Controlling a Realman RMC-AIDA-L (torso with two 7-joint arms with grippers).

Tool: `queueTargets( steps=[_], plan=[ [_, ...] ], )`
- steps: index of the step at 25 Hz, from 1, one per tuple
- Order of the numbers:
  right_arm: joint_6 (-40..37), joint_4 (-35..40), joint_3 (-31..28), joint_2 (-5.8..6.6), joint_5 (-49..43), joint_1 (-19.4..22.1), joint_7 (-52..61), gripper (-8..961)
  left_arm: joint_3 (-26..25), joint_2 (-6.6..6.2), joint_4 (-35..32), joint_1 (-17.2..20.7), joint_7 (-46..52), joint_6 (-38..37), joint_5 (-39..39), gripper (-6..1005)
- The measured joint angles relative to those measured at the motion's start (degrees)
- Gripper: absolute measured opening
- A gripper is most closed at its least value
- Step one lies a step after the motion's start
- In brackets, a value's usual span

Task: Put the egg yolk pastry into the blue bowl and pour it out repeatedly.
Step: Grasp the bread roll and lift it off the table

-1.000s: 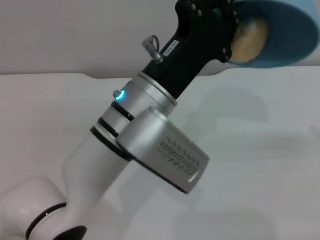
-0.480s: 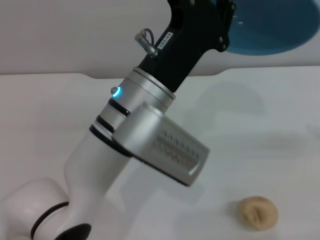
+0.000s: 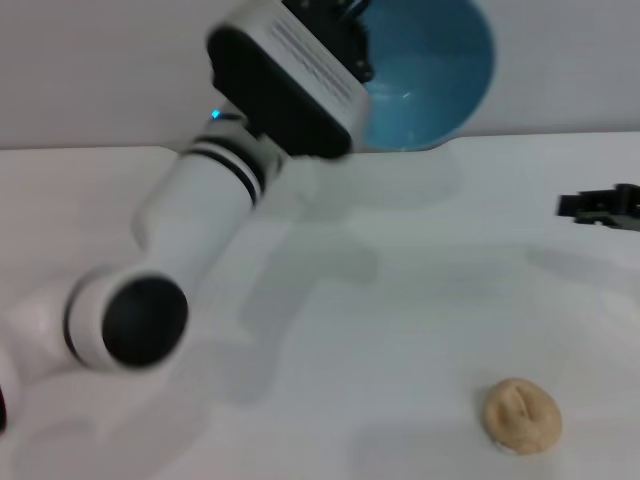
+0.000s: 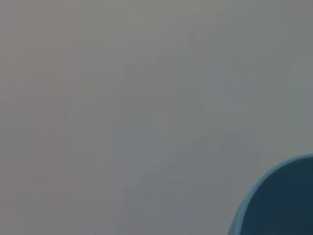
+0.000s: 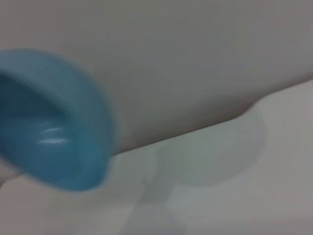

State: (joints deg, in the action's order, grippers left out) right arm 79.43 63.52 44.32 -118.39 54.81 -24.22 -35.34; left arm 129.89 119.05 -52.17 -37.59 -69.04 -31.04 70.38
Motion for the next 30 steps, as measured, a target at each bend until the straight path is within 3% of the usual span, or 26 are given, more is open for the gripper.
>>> queueTargets(
  steps=[5,6,7,8,10,13,15,22,24,30],
  plan=[
    [3.5,1.4,8.8,0.43,-0.5,-2.7,-3.9,222,-14.9,-0.43,2.3,-1.1,0.0,21.1,7.8,4],
    [4.9,2.1,10.9,0.53,-1.6,-3.4,-4.3,221,-22.7,-0.54,5.0,-1.8,0.4,30.0,8.6,4],
    [5.9,2.5,12.2,0.57,-2.4,-4.0,-4.3,220,-22.7,-0.54,5.0,-1.8,0.4,30.0,8.6,4],
    [7.8,3.2,14.8,0.61,-3.2,-5.3,-4.2,219,-29.2,-0.72,8.2,-3.0,1.4,38.2,8.5,4],
    [8.5,3.5,15.8,0.64,-3.4,-5.8,-3.9,218,-32.0,-0.82,9.9,-3.7,2.2,42.0,8.3,4],
    [11.1,5.3,18.8,0.76,-6.1,-7.3,-1.1,215,-40.0,-1.48,16.2,-6.7,7.2,52.9,4.2,4],
    [12.9,7.0,21.5,0.82,-10.0,-8.5,1.7,214,-45.6,-1.66,19.6,-8.9,14.2,59.8,-5.8,4],
    [17.3,4.3,33.5,0.47,-20.2,-14.0,8.2,208,-48.5,-1.48,16.8,-9.6,28.0,71.4,-21.9,4],
    [17.7,2.0,35.6,0.37,-21.1,-15.4,9.1,207,-48.6,-1.45,14.5,-9.4,30.9,76.2,-24.2,4],
    [18.4,-2.2,38.9,0.33,-22.0,-17.1,11.4,202,-48.6,-1.31,11.8,-8.5,32.0,78.9,-25.0,3]
  ],
)
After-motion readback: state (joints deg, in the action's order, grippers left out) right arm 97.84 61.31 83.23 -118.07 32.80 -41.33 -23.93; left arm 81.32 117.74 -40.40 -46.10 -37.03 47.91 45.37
